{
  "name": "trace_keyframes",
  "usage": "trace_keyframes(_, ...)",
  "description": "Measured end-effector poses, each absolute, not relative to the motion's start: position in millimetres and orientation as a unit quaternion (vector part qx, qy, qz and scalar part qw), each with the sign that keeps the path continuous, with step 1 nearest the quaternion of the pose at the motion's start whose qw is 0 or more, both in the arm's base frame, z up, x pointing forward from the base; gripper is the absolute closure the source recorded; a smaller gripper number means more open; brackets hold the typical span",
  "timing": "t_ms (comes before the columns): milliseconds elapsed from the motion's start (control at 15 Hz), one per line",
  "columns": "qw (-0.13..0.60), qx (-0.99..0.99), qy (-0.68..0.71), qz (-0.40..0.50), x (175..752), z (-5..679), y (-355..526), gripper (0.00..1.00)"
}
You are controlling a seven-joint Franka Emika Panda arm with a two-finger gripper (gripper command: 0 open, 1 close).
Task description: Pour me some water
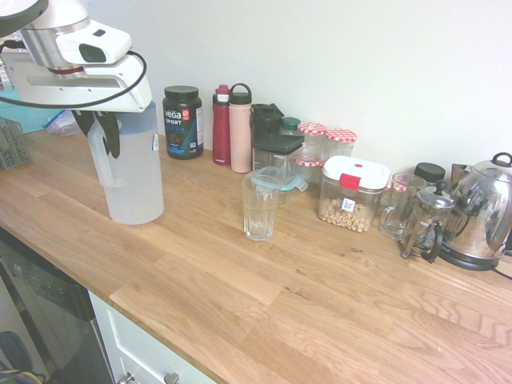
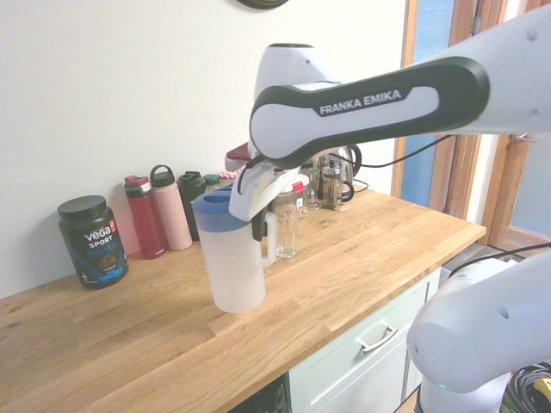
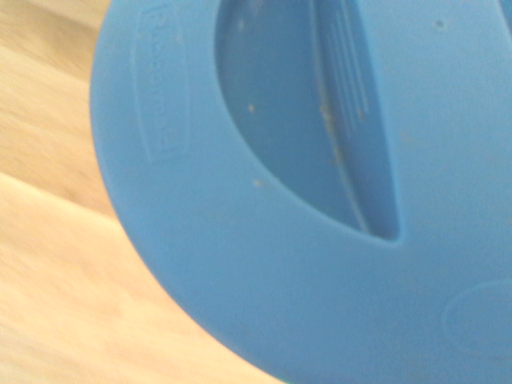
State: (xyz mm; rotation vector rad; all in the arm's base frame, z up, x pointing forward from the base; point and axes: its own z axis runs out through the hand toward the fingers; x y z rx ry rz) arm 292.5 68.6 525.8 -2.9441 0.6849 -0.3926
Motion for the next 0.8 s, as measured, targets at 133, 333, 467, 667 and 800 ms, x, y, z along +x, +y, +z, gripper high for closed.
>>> trace_keyframes(133, 0.044, -0.959, 0.257, -0.112, 272, 524, 46, 1.00)
trace_keyframes(333, 0.039, -0.952, 0.286, -0.101, 241, 533, 15, 1.00)
trace_keyframes(467, 0.041, -0.955, 0.274, -0.104, 228, 536, -18, 1.00)
trace_keyframes(667, 0.052, -0.969, 0.210, -0.119, 220, 533, -91, 1.00)
trace_keyframes(800, 0.070, -0.975, 0.165, -0.130, 224, 529, -145, 1.00)
